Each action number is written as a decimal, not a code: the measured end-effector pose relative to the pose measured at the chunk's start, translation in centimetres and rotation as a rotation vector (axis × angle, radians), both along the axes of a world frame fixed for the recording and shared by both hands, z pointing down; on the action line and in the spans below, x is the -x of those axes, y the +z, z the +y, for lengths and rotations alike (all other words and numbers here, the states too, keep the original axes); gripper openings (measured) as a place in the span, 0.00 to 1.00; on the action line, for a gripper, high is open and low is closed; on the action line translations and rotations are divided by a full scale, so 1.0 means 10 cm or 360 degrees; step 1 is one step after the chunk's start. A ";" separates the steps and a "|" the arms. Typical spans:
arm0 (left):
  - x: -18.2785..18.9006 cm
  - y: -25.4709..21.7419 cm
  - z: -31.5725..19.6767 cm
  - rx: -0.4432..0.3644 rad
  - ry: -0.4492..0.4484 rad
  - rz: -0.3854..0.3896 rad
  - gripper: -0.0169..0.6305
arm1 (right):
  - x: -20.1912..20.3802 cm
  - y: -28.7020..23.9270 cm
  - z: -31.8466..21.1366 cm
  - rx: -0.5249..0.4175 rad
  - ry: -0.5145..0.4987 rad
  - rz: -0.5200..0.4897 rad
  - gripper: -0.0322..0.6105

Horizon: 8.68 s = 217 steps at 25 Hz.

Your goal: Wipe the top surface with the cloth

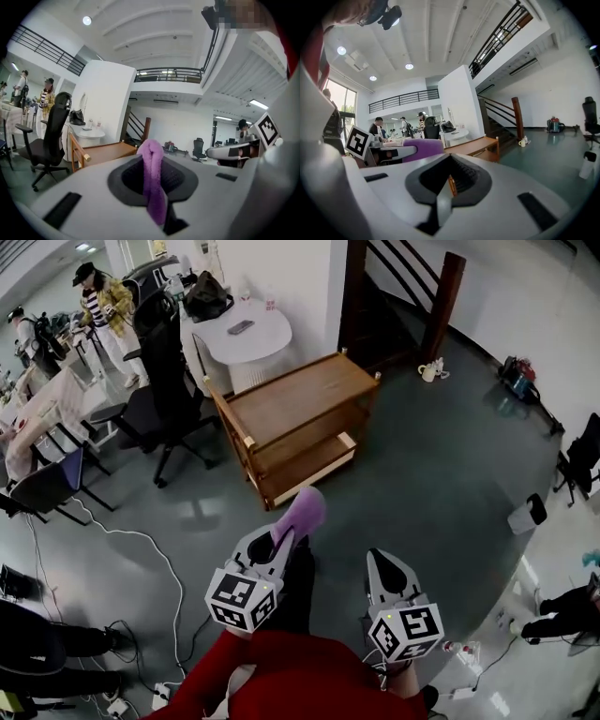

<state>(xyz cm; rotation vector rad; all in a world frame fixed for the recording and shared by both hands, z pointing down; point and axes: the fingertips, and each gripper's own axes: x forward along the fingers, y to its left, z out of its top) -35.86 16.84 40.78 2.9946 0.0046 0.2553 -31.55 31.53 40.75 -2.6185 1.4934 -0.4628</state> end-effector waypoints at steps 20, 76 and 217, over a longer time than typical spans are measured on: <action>-2.82 -0.07 -2.32 0.0104 -0.0182 -0.0156 0.10 | -3.14 -0.36 -2.93 0.0082 -0.0235 0.0001 0.05; -5.07 2.16 -3.77 0.0339 -0.1099 -0.1147 0.10 | -6.21 0.48 -3.58 0.0456 -0.0693 -0.0343 0.05; -6.13 0.93 -2.16 0.0738 -0.0411 -0.0289 0.10 | -6.05 0.40 -2.97 0.0419 -0.0637 -0.0451 0.05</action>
